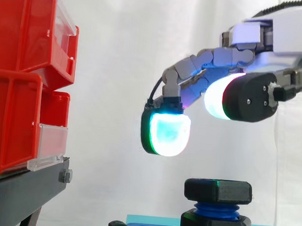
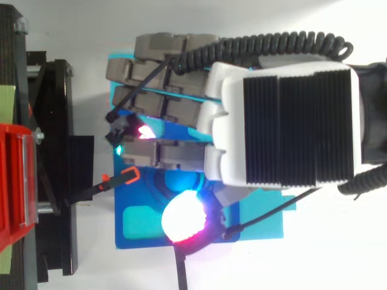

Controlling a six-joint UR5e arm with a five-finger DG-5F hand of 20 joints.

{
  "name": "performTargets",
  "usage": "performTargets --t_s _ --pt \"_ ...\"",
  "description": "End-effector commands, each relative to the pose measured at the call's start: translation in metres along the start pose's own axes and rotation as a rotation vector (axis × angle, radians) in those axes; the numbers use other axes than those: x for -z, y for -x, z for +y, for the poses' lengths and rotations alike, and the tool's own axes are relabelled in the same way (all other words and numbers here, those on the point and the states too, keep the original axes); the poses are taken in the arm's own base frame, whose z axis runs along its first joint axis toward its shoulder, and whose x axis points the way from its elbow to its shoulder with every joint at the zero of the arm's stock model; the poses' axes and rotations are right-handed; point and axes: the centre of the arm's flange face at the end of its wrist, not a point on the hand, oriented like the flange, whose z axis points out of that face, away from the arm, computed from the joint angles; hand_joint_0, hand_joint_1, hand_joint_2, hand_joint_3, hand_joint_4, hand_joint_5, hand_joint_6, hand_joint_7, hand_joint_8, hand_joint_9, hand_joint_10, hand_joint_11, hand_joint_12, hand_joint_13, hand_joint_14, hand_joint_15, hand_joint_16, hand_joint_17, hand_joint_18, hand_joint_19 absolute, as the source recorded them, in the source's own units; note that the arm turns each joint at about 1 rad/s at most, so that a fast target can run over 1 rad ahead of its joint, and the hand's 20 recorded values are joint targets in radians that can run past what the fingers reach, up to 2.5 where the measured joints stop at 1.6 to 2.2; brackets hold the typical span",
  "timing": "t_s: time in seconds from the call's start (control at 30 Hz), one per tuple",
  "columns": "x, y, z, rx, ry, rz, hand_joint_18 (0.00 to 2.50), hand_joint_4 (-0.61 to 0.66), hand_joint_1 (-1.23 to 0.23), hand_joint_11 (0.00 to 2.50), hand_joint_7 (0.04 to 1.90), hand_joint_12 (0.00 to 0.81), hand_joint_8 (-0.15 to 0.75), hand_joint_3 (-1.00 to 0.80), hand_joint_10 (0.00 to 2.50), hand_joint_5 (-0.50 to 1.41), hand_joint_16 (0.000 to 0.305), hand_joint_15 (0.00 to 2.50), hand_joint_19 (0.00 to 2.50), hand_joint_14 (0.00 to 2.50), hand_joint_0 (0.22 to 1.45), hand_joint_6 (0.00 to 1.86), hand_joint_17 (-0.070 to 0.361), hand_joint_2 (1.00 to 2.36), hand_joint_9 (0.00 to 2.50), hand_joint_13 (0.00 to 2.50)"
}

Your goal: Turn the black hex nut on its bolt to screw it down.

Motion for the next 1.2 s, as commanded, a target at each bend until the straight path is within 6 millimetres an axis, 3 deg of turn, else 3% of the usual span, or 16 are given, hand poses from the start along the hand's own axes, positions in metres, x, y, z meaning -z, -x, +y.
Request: performTargets --t_s 0.0,0.23,0.57,0.7,0.97,1.17 --pt "-0.007 0.001 0.013 0.001 -0.006 -0.023 0.44 0.18 -0.15 0.00 0.96 0.323 0.264 -0.50 0.00 -0.07 0.046 0.01 0.33 0.00 0.53 0.50 0.104 1.00 0.64 0.49" --pt "-0.016 0.001 0.038 0.003 0.022 -0.048 0.44 0.12 -0.15 0.00 0.82 0.320 0.256 -0.50 0.00 -0.08 0.047 0.00 0.33 0.00 0.53 0.50 0.106 1.00 0.64 0.49" --pt "-0.014 -0.013 0.054 0.004 0.048 -0.020 0.45 0.11 -0.15 0.00 0.84 0.317 0.245 -0.50 0.00 -0.07 0.047 0.00 0.33 0.00 0.53 0.50 0.106 1.00 0.66 0.50" --pt "-0.012 -0.025 0.058 -0.007 0.054 -0.006 0.45 0.12 -0.15 0.00 0.93 0.317 0.249 -0.50 0.00 -0.06 0.047 0.01 0.32 0.00 0.53 0.50 0.105 1.00 0.66 0.51" --pt "-0.012 -0.028 0.058 -0.008 0.064 0.002 0.46 0.11 -0.15 0.00 1.21 0.316 0.256 -0.50 0.00 -0.02 0.046 0.02 0.33 0.00 0.53 0.50 0.103 1.00 0.72 0.54" --pt "-0.011 -0.029 0.051 -0.009 0.053 0.005 0.49 0.10 -0.15 0.00 1.28 0.314 0.257 -0.50 0.00 -0.01 0.045 0.03 0.34 0.00 0.53 0.50 0.101 1.00 0.75 0.56"
